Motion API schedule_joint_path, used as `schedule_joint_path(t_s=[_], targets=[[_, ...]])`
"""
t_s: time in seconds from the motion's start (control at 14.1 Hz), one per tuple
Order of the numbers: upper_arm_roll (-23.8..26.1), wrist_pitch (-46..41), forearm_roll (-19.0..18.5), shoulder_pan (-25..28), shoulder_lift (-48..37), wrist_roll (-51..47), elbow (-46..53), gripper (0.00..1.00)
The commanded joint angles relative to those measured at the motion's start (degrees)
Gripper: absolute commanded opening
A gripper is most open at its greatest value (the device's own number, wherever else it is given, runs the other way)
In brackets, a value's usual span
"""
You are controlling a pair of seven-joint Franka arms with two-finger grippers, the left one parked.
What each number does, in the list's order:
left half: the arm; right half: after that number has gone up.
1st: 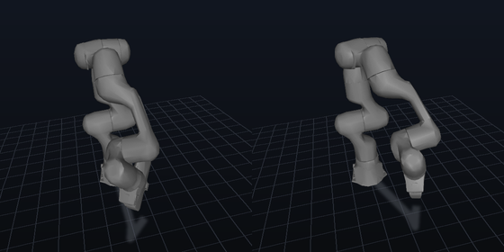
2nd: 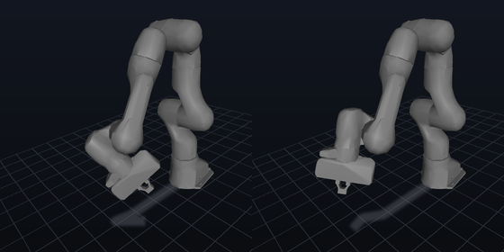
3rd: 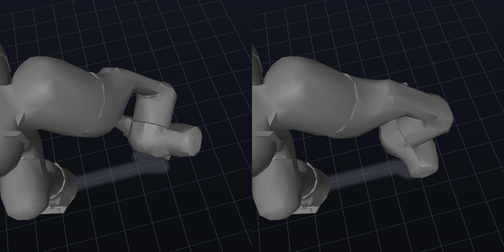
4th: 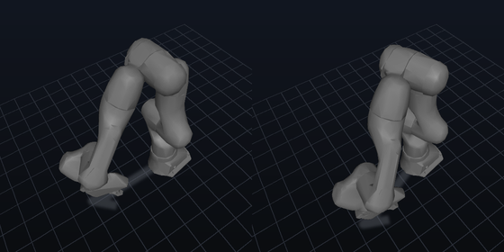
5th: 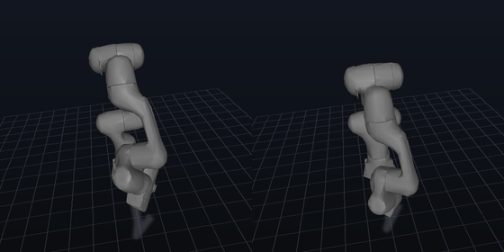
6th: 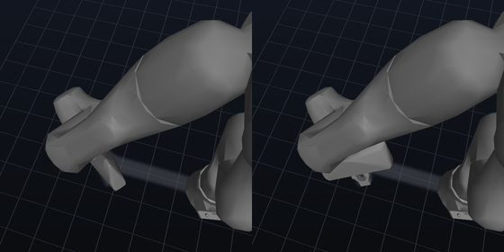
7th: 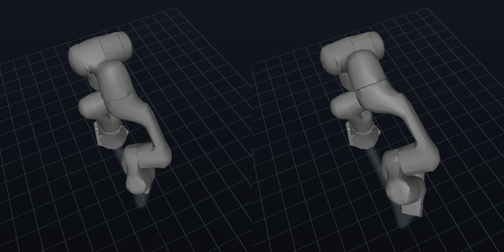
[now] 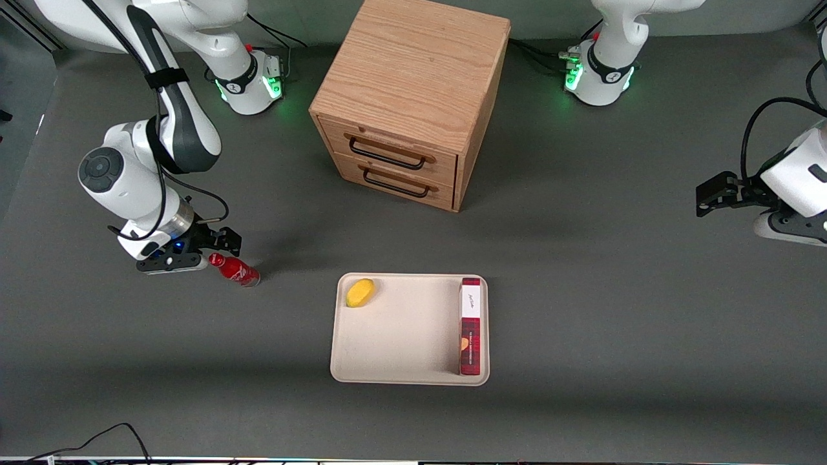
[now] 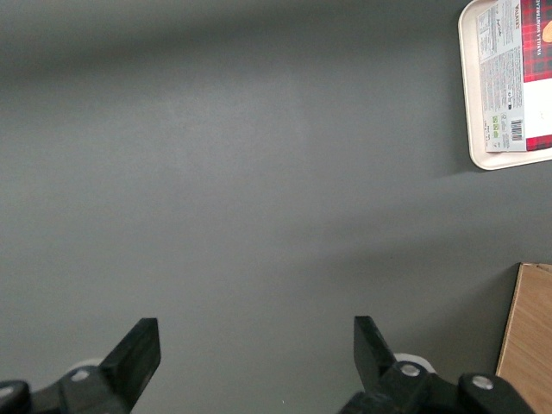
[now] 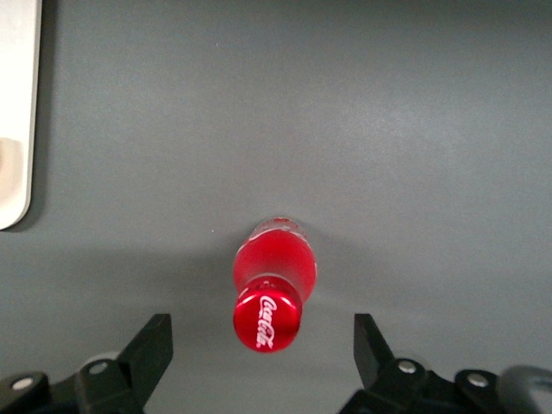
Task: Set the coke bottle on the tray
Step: 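Close the right gripper on the red bottle's cap end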
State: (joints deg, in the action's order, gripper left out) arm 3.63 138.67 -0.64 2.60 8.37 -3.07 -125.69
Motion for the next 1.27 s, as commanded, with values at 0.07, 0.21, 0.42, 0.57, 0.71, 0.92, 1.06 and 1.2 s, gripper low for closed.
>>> schedule_joint_path(t_s=[0.07,0.21,0.42,0.57,0.71,0.92,1.06,1.2], targets=[[0.0,1.2,-1.4,-0.2,0.5,0.1,-0.1,0.80],[0.0,1.1,-1.4,-0.3,0.5,0.3,0.0,0.65],[0.0,0.7,-1.4,-1.0,0.2,1.3,0.2,0.25],[0.0,0.5,-1.4,-1.0,-0.4,1.3,0.3,0.12],[0.0,-1.0,-1.4,-1.0,-1.2,1.3,1.5,0.00],[0.0,-15.8,-1.3,-1.0,-2.1,1.4,11.2,0.00],[0.0,-30.2,-1.3,-1.0,-2.4,1.5,21.4,0.00],[0.0,-43.1,-0.9,-1.0,-2.2,1.4,32.6,0.00]])
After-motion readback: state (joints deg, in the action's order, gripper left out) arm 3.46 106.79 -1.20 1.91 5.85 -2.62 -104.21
